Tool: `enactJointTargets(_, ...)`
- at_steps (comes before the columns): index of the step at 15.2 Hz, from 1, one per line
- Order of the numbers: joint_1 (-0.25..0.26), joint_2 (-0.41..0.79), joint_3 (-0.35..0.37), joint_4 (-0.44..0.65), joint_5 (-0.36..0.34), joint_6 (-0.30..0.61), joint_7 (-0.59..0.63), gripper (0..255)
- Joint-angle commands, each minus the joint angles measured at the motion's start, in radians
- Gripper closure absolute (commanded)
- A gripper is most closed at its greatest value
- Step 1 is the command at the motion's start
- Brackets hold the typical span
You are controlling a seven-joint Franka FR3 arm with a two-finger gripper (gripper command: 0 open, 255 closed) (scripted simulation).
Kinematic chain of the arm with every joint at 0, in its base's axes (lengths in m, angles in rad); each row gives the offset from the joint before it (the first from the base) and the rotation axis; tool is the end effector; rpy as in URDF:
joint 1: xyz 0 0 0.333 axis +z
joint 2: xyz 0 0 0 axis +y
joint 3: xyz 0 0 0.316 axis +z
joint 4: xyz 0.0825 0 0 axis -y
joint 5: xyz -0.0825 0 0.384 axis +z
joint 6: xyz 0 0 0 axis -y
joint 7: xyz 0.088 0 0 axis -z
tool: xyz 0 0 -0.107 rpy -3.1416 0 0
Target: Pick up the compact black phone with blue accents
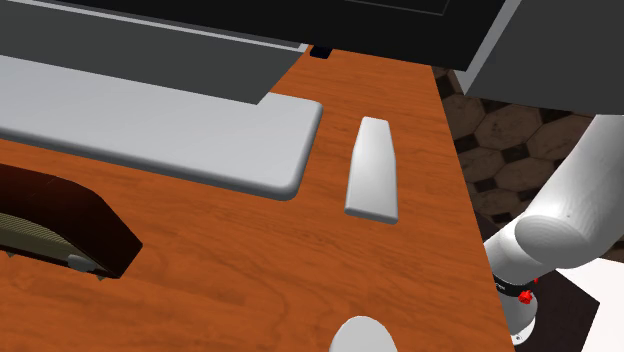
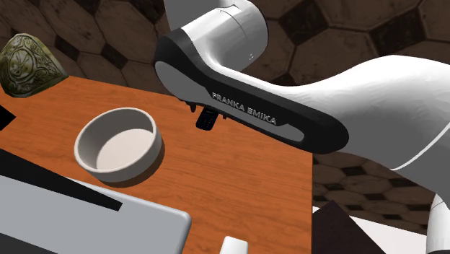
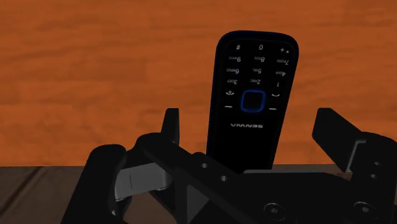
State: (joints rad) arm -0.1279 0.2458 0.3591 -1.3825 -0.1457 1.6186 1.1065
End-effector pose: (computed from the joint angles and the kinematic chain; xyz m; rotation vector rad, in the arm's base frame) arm 0.6210 0.1026 0.5803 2.8029 -1.3177 0.0641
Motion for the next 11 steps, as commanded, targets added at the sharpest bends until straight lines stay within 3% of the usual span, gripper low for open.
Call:
enactJointTargets(1,-0.001,-0.004,0.000,-0.013,0.001,0.010,0.001,255)
enactJointTargets(11,0.001,0.001,0.000,0.009,0.000,-0.007,0.000,255)
